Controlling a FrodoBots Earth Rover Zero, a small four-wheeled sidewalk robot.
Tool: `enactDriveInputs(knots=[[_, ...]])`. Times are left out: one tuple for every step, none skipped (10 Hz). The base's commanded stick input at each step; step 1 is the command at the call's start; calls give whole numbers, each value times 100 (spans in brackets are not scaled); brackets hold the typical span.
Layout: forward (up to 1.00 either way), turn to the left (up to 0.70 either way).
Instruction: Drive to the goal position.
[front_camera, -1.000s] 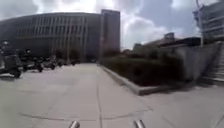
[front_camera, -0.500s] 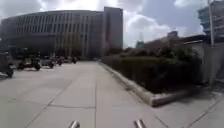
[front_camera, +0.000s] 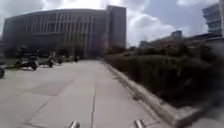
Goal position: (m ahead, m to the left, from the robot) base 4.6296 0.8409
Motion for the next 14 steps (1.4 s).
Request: enactDriveInputs(knots=[[100,0],[100,0],[100,0],[100,0],[100,0],[100,0],[100,0],[100,0],[100,0],[100,0],[100,0],[100,0],[100,0],[100,0]])
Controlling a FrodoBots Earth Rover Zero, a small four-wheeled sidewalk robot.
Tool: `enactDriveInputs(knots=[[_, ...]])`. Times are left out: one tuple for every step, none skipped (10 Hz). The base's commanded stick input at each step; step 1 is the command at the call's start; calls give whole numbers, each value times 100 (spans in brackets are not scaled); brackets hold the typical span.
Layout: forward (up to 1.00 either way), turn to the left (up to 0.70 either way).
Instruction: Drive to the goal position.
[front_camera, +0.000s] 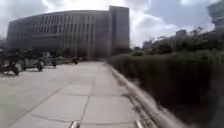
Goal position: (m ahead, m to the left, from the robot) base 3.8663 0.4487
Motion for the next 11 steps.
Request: enactDriveInputs(knots=[[100,0],[100,0],[100,0],[100,0],[100,0],[100,0],[100,0],[100,0],[100,0],[100,0],[100,0]])
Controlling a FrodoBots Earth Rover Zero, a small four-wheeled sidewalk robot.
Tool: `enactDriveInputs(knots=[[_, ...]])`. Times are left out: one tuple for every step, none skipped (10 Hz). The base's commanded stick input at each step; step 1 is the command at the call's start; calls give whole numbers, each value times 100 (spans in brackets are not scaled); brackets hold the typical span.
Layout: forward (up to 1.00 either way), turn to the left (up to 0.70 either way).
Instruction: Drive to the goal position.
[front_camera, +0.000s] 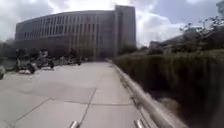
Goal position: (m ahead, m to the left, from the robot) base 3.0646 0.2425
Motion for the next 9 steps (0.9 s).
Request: enactDriveInputs(knots=[[100,0],[100,0],[100,0],[100,0],[100,0],[100,0],[100,-11],[100,-27],[100,-12]])
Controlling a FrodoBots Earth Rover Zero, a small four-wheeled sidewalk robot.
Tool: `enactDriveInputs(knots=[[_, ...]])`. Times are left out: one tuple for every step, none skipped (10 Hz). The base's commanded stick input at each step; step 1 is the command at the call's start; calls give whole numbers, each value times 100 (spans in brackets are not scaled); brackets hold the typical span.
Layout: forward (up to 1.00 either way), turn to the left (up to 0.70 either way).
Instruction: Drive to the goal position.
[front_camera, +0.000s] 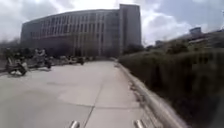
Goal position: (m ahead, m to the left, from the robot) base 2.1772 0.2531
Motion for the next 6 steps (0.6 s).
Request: enactDriveInputs(knots=[[100,0],[100,0],[100,0],[100,0],[100,0],[100,0]])
